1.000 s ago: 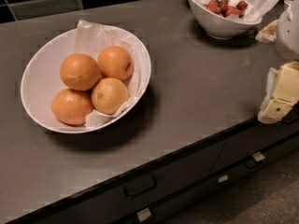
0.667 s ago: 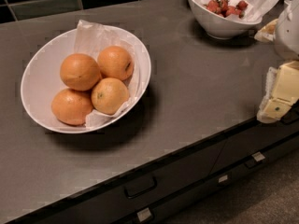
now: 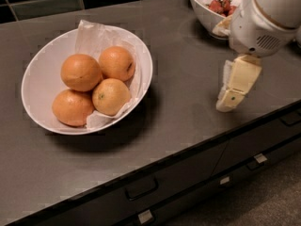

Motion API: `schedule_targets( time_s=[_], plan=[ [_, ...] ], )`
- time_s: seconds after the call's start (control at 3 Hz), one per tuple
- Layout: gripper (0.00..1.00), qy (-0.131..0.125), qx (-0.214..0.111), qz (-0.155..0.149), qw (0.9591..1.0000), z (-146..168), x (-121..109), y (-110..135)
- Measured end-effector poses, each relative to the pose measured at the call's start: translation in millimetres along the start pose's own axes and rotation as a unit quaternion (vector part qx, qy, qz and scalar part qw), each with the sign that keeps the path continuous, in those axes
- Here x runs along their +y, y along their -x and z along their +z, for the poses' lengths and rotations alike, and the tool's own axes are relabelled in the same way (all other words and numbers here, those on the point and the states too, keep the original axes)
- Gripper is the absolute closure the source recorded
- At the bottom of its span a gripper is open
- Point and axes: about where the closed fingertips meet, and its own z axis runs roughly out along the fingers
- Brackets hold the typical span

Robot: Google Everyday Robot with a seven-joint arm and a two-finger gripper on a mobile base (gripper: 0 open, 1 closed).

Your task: Pick orange from white bowl

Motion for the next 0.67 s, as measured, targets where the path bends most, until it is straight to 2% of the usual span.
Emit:
schedule_targets(
  time_s=[0.33,0.67],
  plan=[
    [0.0,-0.006,-0.031,-0.032,0.999,10.9,-5.1,42.3],
    [0.0,-0.006,-0.031,-0.033,0.999,10.8,-5.1,42.8]
  ],
)
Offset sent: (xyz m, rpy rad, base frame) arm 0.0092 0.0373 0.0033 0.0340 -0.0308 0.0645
